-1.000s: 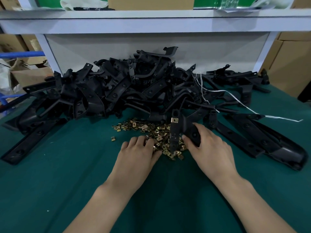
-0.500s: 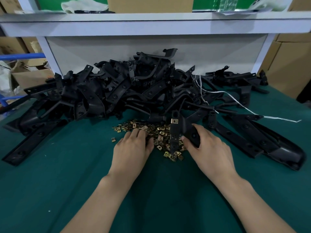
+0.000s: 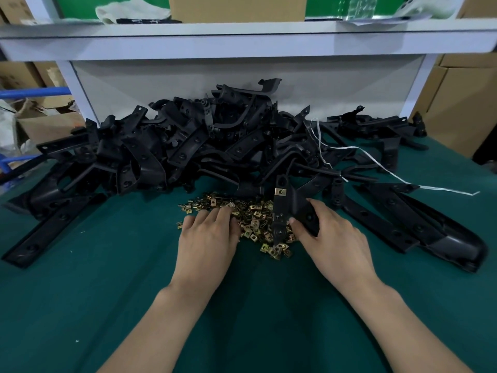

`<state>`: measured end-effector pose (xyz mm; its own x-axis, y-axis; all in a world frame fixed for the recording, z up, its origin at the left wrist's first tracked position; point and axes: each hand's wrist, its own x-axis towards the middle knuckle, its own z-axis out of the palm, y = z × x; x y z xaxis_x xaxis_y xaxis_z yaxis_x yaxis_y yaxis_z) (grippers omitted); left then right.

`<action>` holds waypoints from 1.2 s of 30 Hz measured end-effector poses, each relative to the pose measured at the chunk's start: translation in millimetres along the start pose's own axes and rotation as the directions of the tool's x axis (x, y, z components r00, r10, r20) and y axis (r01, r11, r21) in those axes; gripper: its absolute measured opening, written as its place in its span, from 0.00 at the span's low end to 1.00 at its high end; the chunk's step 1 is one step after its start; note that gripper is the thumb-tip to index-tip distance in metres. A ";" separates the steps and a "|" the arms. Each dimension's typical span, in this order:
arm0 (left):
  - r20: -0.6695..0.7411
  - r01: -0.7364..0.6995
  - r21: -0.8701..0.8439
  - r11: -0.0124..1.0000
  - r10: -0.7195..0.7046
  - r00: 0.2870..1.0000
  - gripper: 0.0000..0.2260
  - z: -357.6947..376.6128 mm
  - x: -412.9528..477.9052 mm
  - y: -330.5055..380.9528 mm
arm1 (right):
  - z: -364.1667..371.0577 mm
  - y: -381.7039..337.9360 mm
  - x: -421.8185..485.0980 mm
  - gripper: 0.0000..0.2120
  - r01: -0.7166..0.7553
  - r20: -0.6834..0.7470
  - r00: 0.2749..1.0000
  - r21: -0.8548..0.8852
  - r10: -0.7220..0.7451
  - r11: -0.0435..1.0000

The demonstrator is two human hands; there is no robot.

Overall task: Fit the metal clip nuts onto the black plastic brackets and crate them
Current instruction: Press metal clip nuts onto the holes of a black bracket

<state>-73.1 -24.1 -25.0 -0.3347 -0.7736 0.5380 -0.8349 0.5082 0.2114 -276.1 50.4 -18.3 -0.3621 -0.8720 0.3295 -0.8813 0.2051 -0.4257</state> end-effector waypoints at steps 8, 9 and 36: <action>-0.039 -0.008 -0.198 0.980 0.001 0.999 0.13 -8.8 -0.1 4.2 | -1.3 0.3 0.5 0.24 -0.017 0.016 1.000 0.027 0.017 0.999; -0.040 0.013 -0.289 0.957 -0.026 0.999 0.11 -11.0 -1.0 6.2 | -1.2 0.6 0.6 0.24 -0.018 0.014 1.000 0.032 0.018 0.999; 0.568 0.539 -0.821 -0.186 -0.190 0.801 0.04 -23.3 1.0 27.0 | -3.8 -1.9 1.2 0.25 -0.031 0.030 0.999 0.049 0.030 0.998</action>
<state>-85.8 -2.3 0.2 -0.3579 -0.9309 -0.0731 0.3336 -0.2006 0.9211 -276.0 50.7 -13.9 -0.3792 -0.8782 0.2914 -0.8537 0.2106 -0.4763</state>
